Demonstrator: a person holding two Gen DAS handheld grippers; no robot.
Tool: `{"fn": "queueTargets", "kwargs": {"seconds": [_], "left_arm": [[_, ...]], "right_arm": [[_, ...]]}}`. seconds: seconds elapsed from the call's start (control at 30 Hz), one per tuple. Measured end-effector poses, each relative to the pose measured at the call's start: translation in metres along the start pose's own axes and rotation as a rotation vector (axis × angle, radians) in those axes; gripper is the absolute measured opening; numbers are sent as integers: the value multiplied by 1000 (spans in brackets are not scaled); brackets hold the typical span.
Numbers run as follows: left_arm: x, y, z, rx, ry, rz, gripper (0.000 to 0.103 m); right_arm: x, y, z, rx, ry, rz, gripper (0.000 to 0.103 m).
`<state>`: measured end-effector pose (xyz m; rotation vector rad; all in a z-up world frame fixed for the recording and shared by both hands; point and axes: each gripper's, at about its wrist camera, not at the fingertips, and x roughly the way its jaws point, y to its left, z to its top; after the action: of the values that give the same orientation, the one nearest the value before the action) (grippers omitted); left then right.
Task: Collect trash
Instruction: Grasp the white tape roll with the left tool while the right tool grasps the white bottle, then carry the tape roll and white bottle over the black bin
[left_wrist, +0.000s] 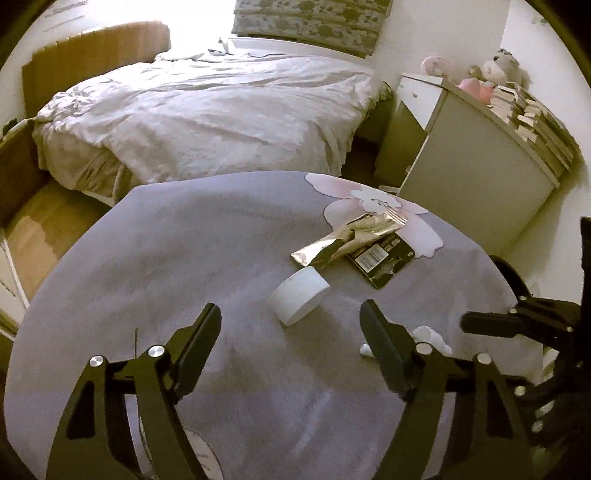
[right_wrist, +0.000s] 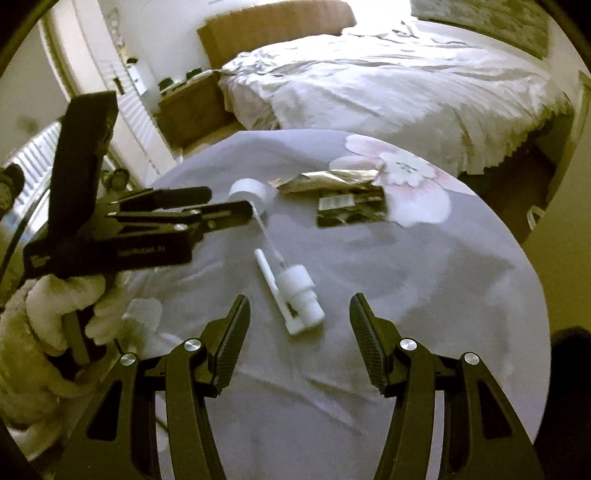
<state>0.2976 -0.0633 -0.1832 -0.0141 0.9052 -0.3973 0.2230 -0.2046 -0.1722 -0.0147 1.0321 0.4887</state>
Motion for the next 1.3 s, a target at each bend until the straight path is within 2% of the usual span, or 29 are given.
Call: {"fn": "queueTargets", "kwargs": {"seconds": [0.2, 0.23, 0.4, 0.43, 0.57, 0.77, 0.9, 1.1, 1.3], "left_arm": [[11, 9, 5, -4, 9, -7, 63], [12, 9, 5, -2, 11, -10, 61], [20, 4, 6, 27, 15, -9, 42], [21, 3, 6, 30, 13, -10, 39], [22, 3, 6, 30, 8, 2, 18], [0, -3, 1, 18, -40, 4, 17], [-23, -23, -4, 45, -64, -22, 17], [-59, -82, -2, 130, -118, -95, 17], [-79, -142, 5, 225, -171, -162, 17]], "right_arm": [[20, 6, 7, -11, 19, -23, 57], [21, 6, 8, -11, 20, -27, 52], [24, -2, 7, 41, 21, -12, 30], [22, -7, 7, 66, 19, -1, 28], [14, -21, 2, 125, 12, 19, 27], [-12, -32, -6, 158, -5, 50, 27], [-39, -40, -14, 176, -37, 63, 27], [-87, -60, -27, 237, -99, 64, 27], [-131, -89, -40, 291, -169, 19, 27]]}}
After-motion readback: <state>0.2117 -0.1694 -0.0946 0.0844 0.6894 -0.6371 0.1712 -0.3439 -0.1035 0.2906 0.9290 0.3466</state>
